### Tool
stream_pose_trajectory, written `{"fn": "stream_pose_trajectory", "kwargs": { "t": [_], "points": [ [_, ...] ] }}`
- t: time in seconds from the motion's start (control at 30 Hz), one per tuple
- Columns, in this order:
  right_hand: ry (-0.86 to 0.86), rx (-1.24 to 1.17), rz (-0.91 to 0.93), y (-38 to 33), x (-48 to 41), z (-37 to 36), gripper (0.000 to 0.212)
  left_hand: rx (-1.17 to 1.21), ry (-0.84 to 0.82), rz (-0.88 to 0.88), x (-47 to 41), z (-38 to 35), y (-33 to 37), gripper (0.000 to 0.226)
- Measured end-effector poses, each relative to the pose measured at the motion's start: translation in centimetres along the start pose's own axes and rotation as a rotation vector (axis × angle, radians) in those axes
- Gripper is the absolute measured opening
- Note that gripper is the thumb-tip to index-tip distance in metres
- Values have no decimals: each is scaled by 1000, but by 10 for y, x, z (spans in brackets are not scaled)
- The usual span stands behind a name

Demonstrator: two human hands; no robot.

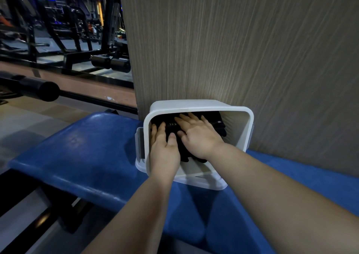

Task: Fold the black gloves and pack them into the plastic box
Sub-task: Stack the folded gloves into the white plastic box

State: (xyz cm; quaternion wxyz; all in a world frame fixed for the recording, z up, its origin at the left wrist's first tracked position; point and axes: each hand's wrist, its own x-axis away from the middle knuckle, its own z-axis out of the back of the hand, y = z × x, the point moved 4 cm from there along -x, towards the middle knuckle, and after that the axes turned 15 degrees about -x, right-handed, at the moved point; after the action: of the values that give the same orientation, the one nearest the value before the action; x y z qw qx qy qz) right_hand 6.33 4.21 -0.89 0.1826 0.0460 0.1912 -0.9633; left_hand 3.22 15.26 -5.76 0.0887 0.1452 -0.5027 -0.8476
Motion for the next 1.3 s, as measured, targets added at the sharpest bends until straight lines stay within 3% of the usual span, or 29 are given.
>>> {"fn": "stream_pose_trajectory", "kwargs": {
  "t": [0.4, 0.7, 0.9, 1.0, 1.13, 1.2, 1.3],
  "points": [
    [-66, 40, -20, 0, -3, -4, 53, -45, -44, 10, 1, -1, -2, 55],
    [184, -19, 83, 8, 23, 19, 51, -86, -29, 1, 8, 5, 7, 58],
    [337, -191, 79, 34, 73, 24, 38, -98, -39, -18, 25, 13, 15, 64],
    [504, -200, 14, 54, 100, 25, 23, -87, -38, -50, 36, 17, 18, 68],
    [641, -336, -214, 84, 123, 21, 14, -12, -41, -95, 50, 20, 17, 67],
    [632, -442, -358, 97, 128, 14, 21, 1, -12, -78, 56, 23, 15, 56],
    [576, -575, -553, 112, 128, 5, 36, 18, 71, -13, 60, 28, 8, 20]
  ]
}}
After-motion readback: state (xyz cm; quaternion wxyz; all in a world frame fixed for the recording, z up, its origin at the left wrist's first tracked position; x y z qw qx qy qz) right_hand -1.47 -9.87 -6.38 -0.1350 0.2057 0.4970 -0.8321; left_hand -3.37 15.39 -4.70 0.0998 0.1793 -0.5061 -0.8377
